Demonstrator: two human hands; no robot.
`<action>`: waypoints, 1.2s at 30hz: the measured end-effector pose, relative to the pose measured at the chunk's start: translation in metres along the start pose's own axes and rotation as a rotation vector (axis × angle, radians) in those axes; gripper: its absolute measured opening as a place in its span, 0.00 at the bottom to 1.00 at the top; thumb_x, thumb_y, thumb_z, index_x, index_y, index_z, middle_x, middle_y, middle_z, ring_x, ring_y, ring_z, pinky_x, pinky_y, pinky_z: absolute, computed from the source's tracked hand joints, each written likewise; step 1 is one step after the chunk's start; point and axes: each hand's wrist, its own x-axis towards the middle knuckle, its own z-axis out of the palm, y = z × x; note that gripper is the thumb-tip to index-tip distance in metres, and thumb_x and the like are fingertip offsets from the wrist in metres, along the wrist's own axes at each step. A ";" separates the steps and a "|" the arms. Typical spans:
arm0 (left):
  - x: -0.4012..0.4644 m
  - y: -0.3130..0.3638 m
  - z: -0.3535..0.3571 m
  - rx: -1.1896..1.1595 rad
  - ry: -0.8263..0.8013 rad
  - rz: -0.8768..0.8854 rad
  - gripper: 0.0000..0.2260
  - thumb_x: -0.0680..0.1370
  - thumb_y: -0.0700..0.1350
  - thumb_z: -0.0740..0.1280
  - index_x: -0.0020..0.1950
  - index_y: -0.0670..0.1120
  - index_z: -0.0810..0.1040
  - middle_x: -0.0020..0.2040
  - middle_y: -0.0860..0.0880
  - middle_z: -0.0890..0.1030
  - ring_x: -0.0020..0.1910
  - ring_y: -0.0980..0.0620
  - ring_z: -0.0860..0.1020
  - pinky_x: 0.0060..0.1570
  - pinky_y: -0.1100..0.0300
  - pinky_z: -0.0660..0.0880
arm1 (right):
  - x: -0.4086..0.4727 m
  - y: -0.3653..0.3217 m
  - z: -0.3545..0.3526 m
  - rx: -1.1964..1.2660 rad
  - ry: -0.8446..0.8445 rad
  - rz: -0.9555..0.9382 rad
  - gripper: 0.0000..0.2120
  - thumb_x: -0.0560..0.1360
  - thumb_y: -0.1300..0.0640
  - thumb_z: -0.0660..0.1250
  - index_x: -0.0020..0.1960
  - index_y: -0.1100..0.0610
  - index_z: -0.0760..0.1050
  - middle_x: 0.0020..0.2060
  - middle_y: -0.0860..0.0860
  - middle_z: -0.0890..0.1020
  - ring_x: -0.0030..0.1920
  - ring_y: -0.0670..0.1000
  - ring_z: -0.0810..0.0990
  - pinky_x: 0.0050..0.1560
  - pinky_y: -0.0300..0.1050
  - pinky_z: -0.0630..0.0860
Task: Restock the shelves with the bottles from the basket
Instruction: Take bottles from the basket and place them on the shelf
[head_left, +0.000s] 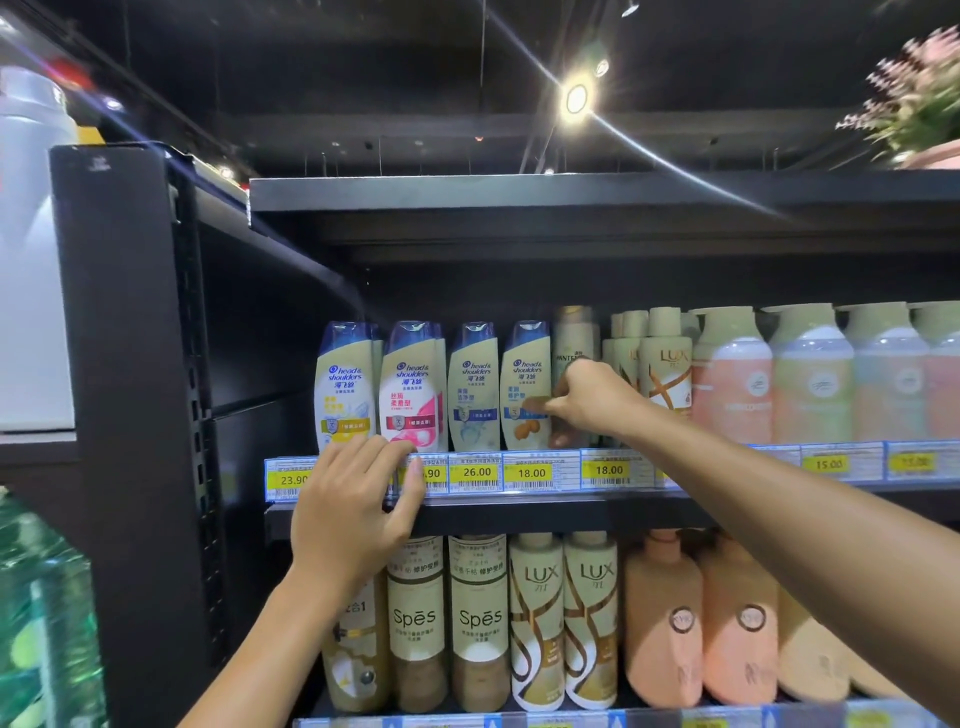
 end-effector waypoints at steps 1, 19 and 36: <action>0.000 0.000 0.000 -0.001 -0.006 -0.003 0.12 0.80 0.48 0.63 0.48 0.43 0.82 0.42 0.50 0.82 0.42 0.50 0.79 0.47 0.59 0.70 | 0.000 0.000 0.001 -0.006 0.007 0.007 0.12 0.77 0.50 0.72 0.39 0.53 0.73 0.36 0.47 0.80 0.28 0.43 0.82 0.24 0.33 0.71; -0.027 0.025 -0.034 -0.139 -0.171 0.025 0.19 0.82 0.43 0.65 0.73 0.42 0.73 0.75 0.46 0.71 0.75 0.44 0.69 0.74 0.45 0.64 | -0.178 0.054 0.008 0.062 0.270 -0.566 0.16 0.77 0.51 0.72 0.64 0.49 0.80 0.54 0.42 0.85 0.53 0.42 0.83 0.56 0.46 0.80; -0.427 0.168 -0.097 -0.241 -0.989 -0.410 0.19 0.82 0.48 0.66 0.72 0.46 0.75 0.75 0.49 0.71 0.75 0.49 0.69 0.74 0.43 0.65 | -0.397 0.265 0.288 0.099 -0.643 -0.130 0.23 0.81 0.47 0.65 0.74 0.49 0.69 0.71 0.46 0.72 0.74 0.49 0.66 0.75 0.45 0.62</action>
